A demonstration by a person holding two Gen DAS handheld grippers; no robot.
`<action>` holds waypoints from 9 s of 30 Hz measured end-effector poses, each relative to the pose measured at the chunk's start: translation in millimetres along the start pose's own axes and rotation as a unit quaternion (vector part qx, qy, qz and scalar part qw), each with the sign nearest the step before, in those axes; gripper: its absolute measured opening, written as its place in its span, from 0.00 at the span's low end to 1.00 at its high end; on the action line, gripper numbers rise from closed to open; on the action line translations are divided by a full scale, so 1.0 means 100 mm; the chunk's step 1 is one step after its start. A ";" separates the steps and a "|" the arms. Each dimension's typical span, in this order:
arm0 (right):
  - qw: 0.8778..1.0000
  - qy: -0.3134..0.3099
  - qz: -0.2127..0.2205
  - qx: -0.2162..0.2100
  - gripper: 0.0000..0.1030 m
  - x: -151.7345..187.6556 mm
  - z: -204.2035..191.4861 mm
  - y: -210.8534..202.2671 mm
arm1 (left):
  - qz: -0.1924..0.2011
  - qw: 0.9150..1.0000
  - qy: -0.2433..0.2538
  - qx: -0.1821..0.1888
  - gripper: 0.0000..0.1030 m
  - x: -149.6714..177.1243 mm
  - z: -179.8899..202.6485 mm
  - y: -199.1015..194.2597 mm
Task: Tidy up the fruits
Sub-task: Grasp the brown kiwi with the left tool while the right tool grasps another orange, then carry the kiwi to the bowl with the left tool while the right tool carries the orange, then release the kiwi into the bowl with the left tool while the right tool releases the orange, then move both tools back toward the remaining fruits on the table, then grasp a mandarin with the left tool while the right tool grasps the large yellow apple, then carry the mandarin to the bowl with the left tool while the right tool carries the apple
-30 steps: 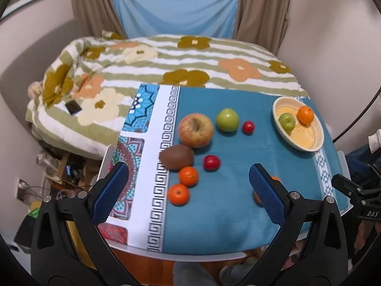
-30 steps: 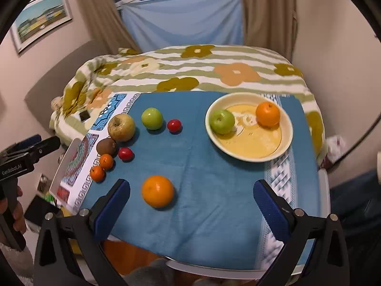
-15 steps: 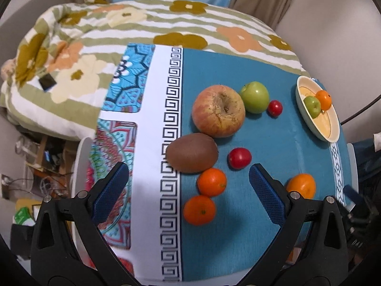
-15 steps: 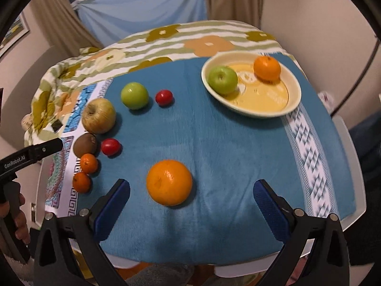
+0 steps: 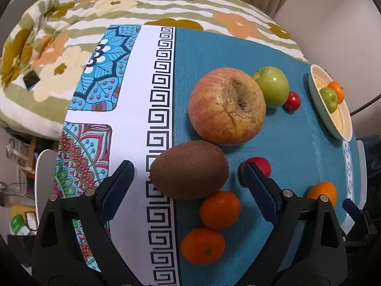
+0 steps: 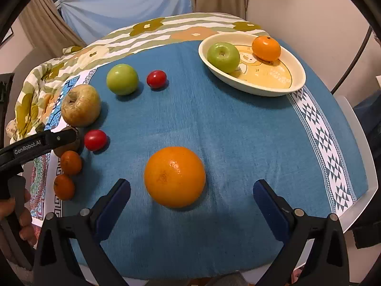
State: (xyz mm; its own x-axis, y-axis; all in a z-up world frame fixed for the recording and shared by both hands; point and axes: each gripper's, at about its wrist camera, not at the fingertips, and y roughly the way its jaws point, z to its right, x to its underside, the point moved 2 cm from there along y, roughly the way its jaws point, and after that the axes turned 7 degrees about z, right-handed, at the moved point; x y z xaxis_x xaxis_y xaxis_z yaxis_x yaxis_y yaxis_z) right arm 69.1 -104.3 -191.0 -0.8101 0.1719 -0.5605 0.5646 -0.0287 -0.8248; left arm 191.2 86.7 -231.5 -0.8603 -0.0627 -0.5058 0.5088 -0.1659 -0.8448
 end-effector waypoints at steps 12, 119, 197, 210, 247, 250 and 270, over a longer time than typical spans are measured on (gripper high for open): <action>1.000 -0.005 -0.004 0.009 0.96 0.02 -0.06 0.10 | -0.005 1.000 0.022 -0.009 0.76 0.03 0.04 0.09; 0.987 -0.105 0.024 -0.123 0.53 -1.88 2.32 0.54 | 0.030 0.995 0.093 0.015 1.00 -0.37 3.20 0.36; 0.936 -0.236 0.072 -0.252 0.94 -1.40 0.35 -0.59 | 0.129 0.980 -0.062 -0.135 1.00 0.22 1.05 -1.66; 0.933 -0.264 0.043 -0.240 0.94 -1.12 -0.77 -0.29 | 0.072 0.992 -0.070 -0.077 1.00 0.45 0.21 -1.32; 0.834 -0.458 -0.034 -0.307 0.94 -0.78 -1.62 0.77 | 0.009 0.994 -0.064 -0.086 0.43 0.73 0.23 -0.35; 0.826 -0.469 -0.037 -0.309 0.94 -0.76 -1.63 0.80 | 0.009 0.993 -0.075 -0.094 0.42 0.74 0.22 -0.35; 0.801 -0.513 -0.032 -0.308 0.69 -0.74 -1.71 0.93 | 0.014 0.984 -0.114 -0.135 0.42 0.73 0.17 -0.41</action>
State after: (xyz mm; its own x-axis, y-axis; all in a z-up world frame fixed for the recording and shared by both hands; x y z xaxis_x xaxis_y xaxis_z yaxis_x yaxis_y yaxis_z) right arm 208.5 48.7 -213.3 -0.3664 -0.7542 -0.5450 0.2310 0.4936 -0.8384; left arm 107.1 72.4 -230.6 -0.8154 -0.2869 -0.5028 0.4947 0.1055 -0.8626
